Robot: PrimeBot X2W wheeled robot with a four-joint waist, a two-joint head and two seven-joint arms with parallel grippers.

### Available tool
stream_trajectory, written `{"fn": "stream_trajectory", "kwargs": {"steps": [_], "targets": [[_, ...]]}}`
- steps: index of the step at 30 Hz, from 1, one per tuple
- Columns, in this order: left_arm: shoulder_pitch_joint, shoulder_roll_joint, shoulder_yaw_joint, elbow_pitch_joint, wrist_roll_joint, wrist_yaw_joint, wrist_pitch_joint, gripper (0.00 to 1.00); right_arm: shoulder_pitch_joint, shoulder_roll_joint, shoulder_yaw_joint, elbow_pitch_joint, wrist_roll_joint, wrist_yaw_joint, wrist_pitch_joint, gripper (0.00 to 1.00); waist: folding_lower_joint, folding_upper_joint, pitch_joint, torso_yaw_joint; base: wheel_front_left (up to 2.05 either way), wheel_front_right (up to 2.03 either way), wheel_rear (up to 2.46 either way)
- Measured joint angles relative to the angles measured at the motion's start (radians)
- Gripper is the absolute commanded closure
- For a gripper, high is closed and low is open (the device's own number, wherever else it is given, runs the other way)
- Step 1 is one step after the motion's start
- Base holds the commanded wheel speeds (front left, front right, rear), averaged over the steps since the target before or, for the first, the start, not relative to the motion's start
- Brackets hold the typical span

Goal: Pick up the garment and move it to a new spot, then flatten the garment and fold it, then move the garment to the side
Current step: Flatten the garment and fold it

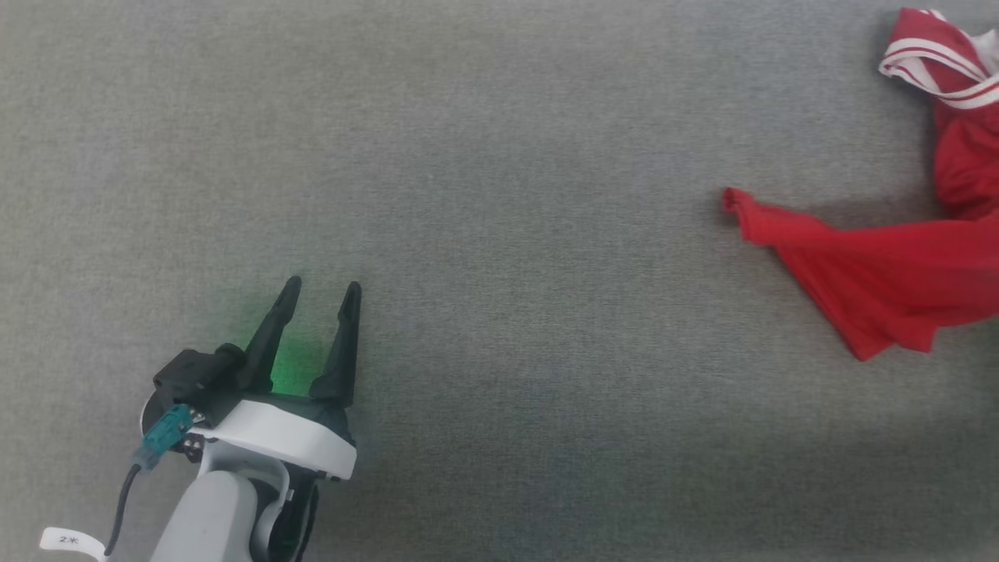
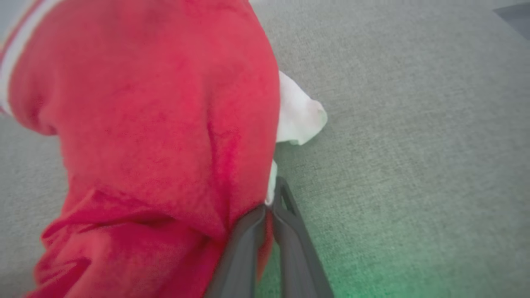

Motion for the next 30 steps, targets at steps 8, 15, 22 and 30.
{"fn": "stream_trajectory", "kwargs": {"steps": [8,15,22,30], "targets": [[-0.032,0.092,-0.052,-0.008,0.0,0.0,0.0,0.0,0.092,0.019,0.031,-0.049,-0.081,-0.001,-0.209,0.0,0.0,0.0,-0.057,-0.046,0.0,0.0,0.0],[-0.165,0.27,-0.25,-0.007,-0.011,0.0,0.0,0.0,0.253,0.086,0.012,-0.26,-0.104,-0.001,-0.367,0.0,0.0,0.0,-0.111,-0.135,0.0,0.0,0.0],[-0.515,0.393,-0.642,0.002,-0.139,0.0,0.2,0.0,0.43,0.231,-0.107,-0.578,-0.154,-0.001,-0.374,0.0,0.0,0.0,-0.143,-0.256,0.0,0.0,0.0],[-0.973,0.293,-0.985,0.14,-0.514,0.0,0.67,0.0,0.544,0.383,-0.121,-0.763,-0.19,-0.001,-0.376,0.0,0.0,0.0001,-0.129,-0.432,0.0,0.0,0.0]]}}
